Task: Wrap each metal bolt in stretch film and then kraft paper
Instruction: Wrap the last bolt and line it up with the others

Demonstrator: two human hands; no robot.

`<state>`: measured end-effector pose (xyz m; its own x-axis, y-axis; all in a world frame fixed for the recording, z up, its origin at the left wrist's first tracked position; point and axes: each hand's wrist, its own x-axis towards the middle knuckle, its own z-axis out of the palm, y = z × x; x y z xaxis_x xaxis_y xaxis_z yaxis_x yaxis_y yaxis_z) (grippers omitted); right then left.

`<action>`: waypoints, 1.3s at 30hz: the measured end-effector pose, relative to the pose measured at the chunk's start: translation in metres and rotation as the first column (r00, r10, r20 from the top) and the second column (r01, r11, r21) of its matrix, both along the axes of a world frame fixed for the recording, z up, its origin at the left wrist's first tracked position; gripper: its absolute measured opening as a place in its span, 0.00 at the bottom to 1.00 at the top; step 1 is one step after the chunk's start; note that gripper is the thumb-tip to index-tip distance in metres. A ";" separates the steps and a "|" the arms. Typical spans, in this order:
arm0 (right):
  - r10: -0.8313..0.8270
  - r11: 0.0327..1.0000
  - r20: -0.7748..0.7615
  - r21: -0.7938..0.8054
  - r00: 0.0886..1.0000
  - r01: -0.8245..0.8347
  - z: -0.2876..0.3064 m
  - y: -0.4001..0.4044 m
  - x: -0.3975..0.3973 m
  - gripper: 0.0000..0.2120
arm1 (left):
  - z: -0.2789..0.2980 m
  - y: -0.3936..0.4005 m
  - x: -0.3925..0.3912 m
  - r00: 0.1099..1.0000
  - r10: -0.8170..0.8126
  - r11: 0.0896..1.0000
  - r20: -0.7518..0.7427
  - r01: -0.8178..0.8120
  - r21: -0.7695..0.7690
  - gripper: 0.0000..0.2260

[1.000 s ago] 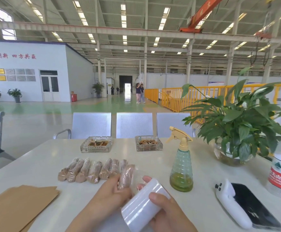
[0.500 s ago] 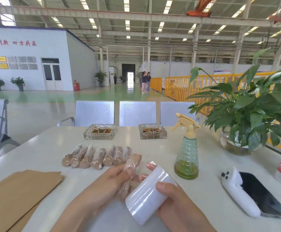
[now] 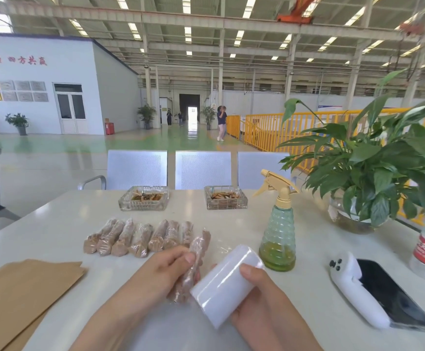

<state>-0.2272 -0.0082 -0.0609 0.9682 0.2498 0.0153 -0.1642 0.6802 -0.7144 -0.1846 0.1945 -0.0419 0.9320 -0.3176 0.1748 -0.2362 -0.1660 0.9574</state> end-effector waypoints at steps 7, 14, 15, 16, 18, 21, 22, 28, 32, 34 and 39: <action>0.055 0.997 -0.001 -0.047 0.998 -0.055 -0.004 0.000 -0.007 0.40 | -0.005 -0.007 0.000 1.000 0.004 0.998 -0.025 -0.006 -0.069 0.19; 0.160 0.980 0.021 0.113 0.987 -0.161 0.013 0.004 -0.011 0.28 | 0.000 -0.005 -0.005 0.993 0.002 1.000 -0.120 -0.001 0.014 0.09; 0.177 0.973 0.049 0.145 0.983 -0.183 0.015 0.005 -0.014 0.29 | -0.004 -0.003 -0.004 0.990 -0.061 0.998 -0.130 0.064 0.022 0.10; 0.173 0.972 0.068 0.148 0.983 -0.182 0.015 0.005 -0.015 0.32 | -0.010 0.001 -0.001 0.988 -0.079 0.996 -0.130 0.083 0.031 0.15; 0.100 0.994 0.005 0.050 0.995 -0.100 0.009 0.002 -0.008 0.38 | -0.010 0.005 -0.001 0.987 -0.014 0.995 -0.161 0.030 0.096 0.20; 0.064 0.998 0.014 -0.024 0.998 -0.064 0.008 0.000 -0.008 0.30 | 0.000 0.001 -0.009 0.986 -0.093 0.994 -0.138 0.083 -0.076 0.17; 0.053 0.998 0.005 -0.029 0.999 -0.053 0.007 -0.001 -0.007 0.28 | 0.002 0.001 -0.012 0.985 -0.070 0.994 -0.158 0.055 -0.096 0.14; 0.071 0.996 0.004 -0.059 0.997 -0.071 0.003 -0.004 -0.012 0.35 | -0.005 -0.001 -0.003 0.999 0.020 0.988 -0.050 -0.027 -0.153 0.14; 0.103 0.993 0.038 -0.060 0.994 -0.101 0.003 0.001 -0.010 0.38 | 0.000 -0.009 -0.009 0.996 -0.004 0.978 -0.088 -0.014 -0.207 0.14; 0.127 0.992 0.034 -0.032 0.991 -0.126 0.001 0.003 -0.007 0.38 | -0.002 -0.008 -0.012 0.991 -0.002 0.984 -0.130 -0.022 -0.178 0.11; 0.097 0.994 0.034 -0.048 0.995 -0.095 -0.002 0.002 0.000 0.38 | -0.001 -0.014 -0.009 0.968 -0.038 0.988 -0.249 0.000 -0.153 0.13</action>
